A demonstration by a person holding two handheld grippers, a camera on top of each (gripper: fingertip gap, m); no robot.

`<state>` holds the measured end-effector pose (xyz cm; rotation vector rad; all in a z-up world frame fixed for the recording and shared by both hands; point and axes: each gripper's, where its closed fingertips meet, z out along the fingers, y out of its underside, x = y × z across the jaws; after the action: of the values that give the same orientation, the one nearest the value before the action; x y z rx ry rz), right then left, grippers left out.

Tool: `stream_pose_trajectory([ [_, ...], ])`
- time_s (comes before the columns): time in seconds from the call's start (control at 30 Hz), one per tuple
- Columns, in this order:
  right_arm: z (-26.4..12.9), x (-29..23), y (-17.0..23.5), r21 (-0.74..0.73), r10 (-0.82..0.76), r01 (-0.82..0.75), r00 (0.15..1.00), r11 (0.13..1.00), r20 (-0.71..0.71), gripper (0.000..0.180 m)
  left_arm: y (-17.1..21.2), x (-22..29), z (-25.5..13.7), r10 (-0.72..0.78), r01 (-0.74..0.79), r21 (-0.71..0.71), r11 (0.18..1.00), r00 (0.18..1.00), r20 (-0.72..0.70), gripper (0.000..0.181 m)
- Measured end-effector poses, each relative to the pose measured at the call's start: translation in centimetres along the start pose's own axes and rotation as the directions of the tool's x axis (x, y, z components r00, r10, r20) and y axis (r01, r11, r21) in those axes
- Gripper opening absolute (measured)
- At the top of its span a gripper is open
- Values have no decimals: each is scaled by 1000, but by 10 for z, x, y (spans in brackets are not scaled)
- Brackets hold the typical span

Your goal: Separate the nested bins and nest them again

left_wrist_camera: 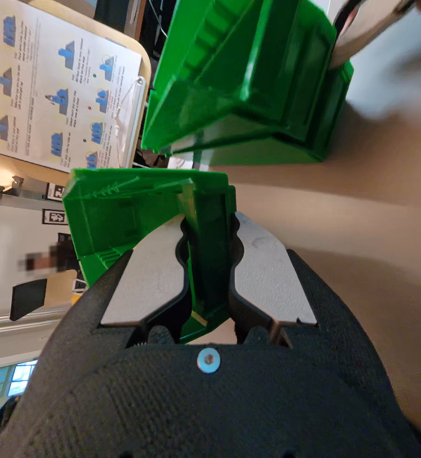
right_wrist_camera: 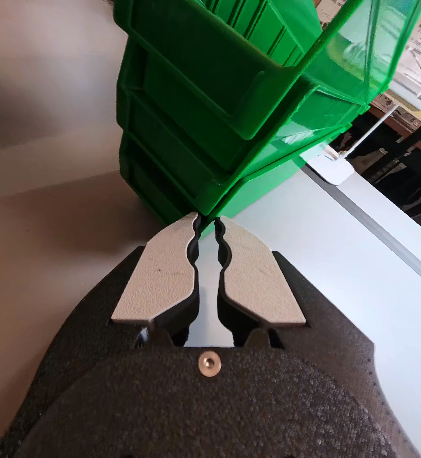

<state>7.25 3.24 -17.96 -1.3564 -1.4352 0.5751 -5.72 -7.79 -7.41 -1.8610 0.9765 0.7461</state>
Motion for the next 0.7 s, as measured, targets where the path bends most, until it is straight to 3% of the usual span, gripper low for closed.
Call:
stream_pose_trajectory([
  [0.23,22,-13,-14,-9,10,-9,1000,1000,11,12,-52,-54,-13,5,-1,62,998,998,-63,31],
  [0.3,20,-20,-18,-8,46,-45,997,999,61,31,-68,-66,-14,9,-2,70,998,995,-97,31],
  [0.4,2,-19,-29,28,102,-104,993,994,64,59,-86,-73,-10,48,-40,57,998,989,-139,31],
  [0.7,-81,-17,-52,149,245,-246,969,958,22,79,-113,-57,23,160,-172,-39,984,963,-217,32],
])
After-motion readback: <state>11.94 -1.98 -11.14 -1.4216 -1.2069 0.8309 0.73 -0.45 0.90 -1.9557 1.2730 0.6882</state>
